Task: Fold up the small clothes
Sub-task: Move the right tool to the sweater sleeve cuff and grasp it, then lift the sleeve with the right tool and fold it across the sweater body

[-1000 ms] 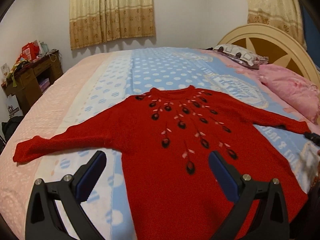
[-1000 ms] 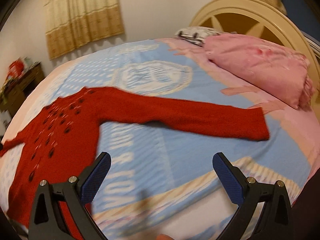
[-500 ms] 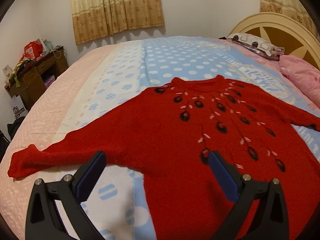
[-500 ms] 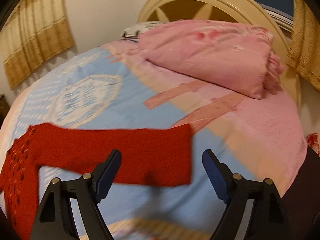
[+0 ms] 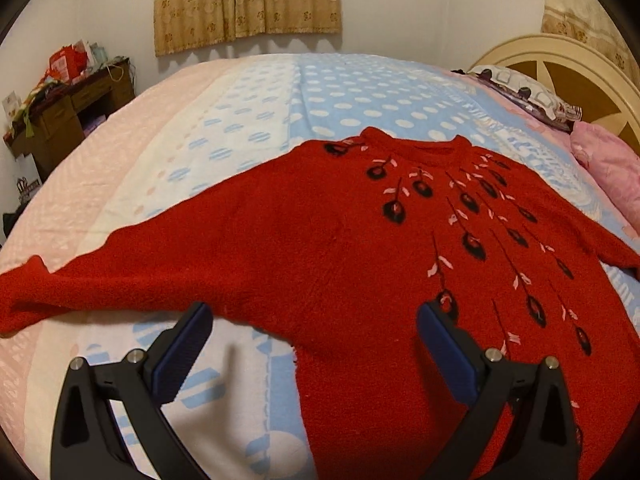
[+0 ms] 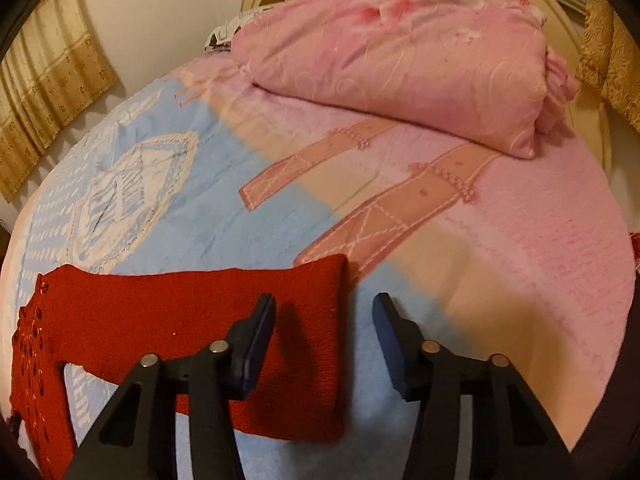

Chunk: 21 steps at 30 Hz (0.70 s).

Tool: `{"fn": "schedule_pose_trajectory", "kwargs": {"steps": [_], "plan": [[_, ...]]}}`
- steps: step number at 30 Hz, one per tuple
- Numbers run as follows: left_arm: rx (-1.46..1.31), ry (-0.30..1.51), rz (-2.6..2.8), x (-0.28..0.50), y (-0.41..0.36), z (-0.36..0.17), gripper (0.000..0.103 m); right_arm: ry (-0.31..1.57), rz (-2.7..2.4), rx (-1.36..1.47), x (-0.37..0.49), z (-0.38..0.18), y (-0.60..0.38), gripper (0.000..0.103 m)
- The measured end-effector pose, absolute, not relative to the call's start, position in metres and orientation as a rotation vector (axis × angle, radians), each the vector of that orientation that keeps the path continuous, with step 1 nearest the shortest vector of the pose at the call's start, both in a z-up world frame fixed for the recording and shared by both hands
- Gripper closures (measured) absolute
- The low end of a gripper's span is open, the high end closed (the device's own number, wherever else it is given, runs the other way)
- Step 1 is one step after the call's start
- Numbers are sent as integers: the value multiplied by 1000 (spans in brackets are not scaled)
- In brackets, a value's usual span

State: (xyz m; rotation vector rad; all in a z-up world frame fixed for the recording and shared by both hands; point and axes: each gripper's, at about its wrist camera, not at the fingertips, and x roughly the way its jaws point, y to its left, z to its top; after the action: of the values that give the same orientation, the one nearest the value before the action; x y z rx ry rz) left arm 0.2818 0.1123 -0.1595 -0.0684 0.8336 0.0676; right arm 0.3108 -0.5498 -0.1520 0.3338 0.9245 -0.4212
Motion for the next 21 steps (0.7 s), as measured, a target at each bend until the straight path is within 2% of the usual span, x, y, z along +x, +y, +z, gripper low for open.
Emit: {"fn": "schedule_pose_trajectory", "kwargs": {"steps": [1, 3, 6, 8, 21], "plan": [[-73, 833, 66, 282, 113, -159, 0, 928, -402, 334, 313, -153, -547, 60], [-78, 834, 62, 282, 113, -160, 0, 940, -387, 322, 318, -155, -540, 63], [-78, 840, 64, 284, 113, -162, 0, 952, -390, 286, 326, -157, -533, 75], [-78, 841, 64, 283, 113, -163, 0, 963, -373, 297, 331, -159, -530, 88], [-74, 832, 41, 280, 108, -163, 0, 893, -194, 394, 342, -120, -486, 92]]}}
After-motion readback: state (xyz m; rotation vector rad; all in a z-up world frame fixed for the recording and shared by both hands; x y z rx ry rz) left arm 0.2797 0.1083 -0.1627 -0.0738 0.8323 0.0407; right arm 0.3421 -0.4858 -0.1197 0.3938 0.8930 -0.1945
